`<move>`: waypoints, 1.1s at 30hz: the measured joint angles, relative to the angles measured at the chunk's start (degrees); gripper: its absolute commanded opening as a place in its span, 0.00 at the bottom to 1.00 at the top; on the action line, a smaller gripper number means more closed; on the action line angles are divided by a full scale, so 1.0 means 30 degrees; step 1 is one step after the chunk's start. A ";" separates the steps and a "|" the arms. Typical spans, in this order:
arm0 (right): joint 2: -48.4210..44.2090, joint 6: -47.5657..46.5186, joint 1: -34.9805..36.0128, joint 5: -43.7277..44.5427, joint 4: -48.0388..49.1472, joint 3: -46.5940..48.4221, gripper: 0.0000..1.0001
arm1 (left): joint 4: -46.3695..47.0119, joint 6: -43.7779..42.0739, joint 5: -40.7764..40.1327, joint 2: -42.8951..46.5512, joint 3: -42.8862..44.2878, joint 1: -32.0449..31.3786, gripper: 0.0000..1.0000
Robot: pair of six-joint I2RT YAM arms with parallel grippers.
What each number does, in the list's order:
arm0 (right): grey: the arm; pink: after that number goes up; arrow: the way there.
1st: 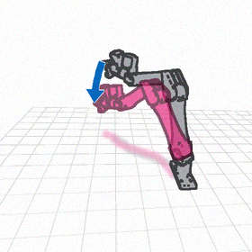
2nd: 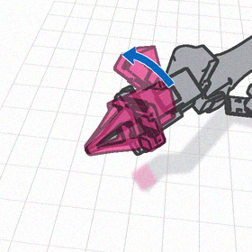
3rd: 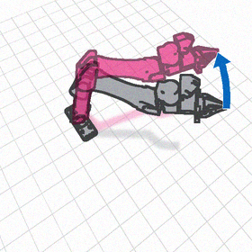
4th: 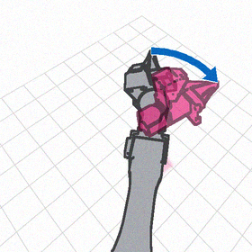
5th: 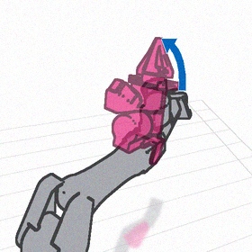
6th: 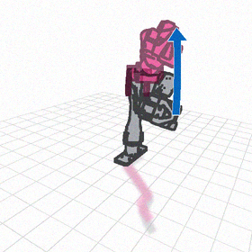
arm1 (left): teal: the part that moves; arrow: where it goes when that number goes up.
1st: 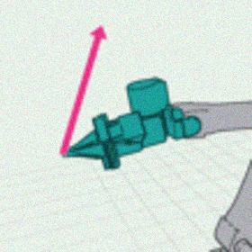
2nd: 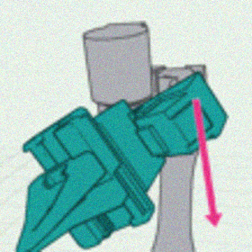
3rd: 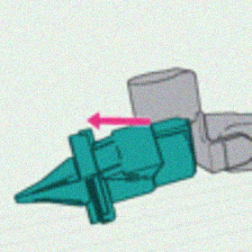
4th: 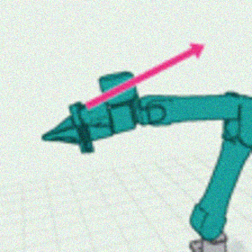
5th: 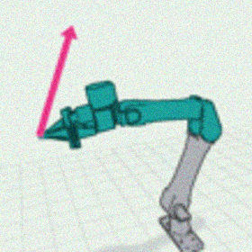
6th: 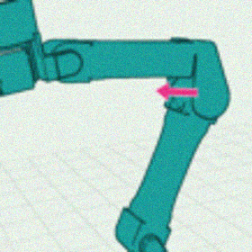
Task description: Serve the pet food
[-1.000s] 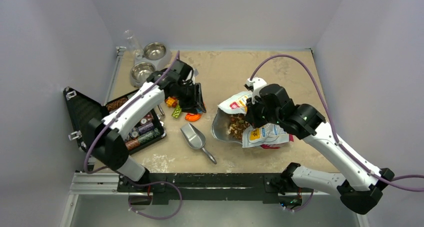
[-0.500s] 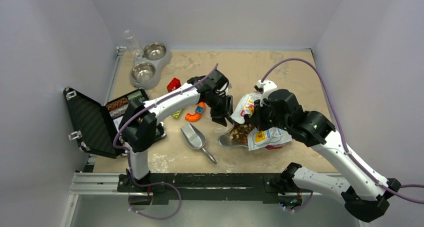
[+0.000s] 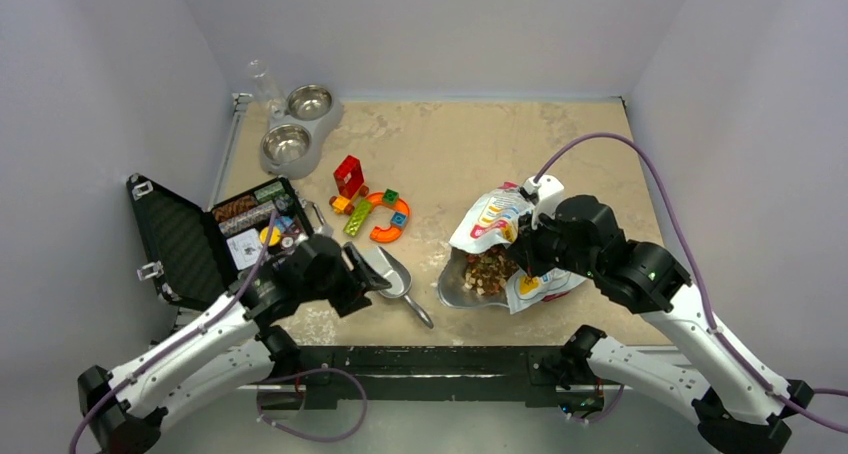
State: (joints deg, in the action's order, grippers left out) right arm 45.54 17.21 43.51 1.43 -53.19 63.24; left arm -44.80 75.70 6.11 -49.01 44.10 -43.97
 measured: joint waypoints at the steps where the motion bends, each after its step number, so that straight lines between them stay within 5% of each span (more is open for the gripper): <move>1: -0.0036 -0.0153 0.0000 -0.0124 0.0000 0.0000 0.00 | 0.0882 0.1778 -0.0554 0.1851 -0.2237 -0.0277 0.66; 5: -0.0197 -0.0648 -0.0007 -0.0583 -0.0117 0.0000 0.00 | 0.1749 0.5668 -0.2703 0.3286 -0.5821 -0.1545 0.65; 16: -0.1450 -0.2164 -0.0022 -0.1348 -0.1741 0.0262 0.00 | 0.9027 1.2152 -0.4459 -0.6681 -0.5224 -0.5661 0.67; 18: -0.1668 -0.2339 -0.0022 -0.1362 -0.2004 0.0306 0.00 | 0.9908 1.2954 -0.4605 -0.7934 -0.5085 -0.6251 0.62; 21: -0.1909 -0.2433 -0.0022 -0.1370 -0.2229 0.0342 0.00 | 1.2517 1.3726 -0.4656 -0.9821 -0.4728 -0.6783 0.41; 26: -0.1953 -0.2433 -0.0022 -0.1348 -0.2310 0.0386 0.00 | 1.3566 1.2553 -0.4605 -1.0907 -0.4415 -0.6914 0.23; 33: -0.1880 -0.2426 -0.0022 -0.1297 -0.2310 0.0393 0.00 | 1.0047 0.4801 -0.2215 -1.0404 -0.2127 -0.6805 0.10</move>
State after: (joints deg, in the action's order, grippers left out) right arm 39.90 9.93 43.44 -2.46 -60.12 64.42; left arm -14.66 90.11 -0.54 -80.23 37.71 -64.38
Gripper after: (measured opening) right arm 0.007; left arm 0.290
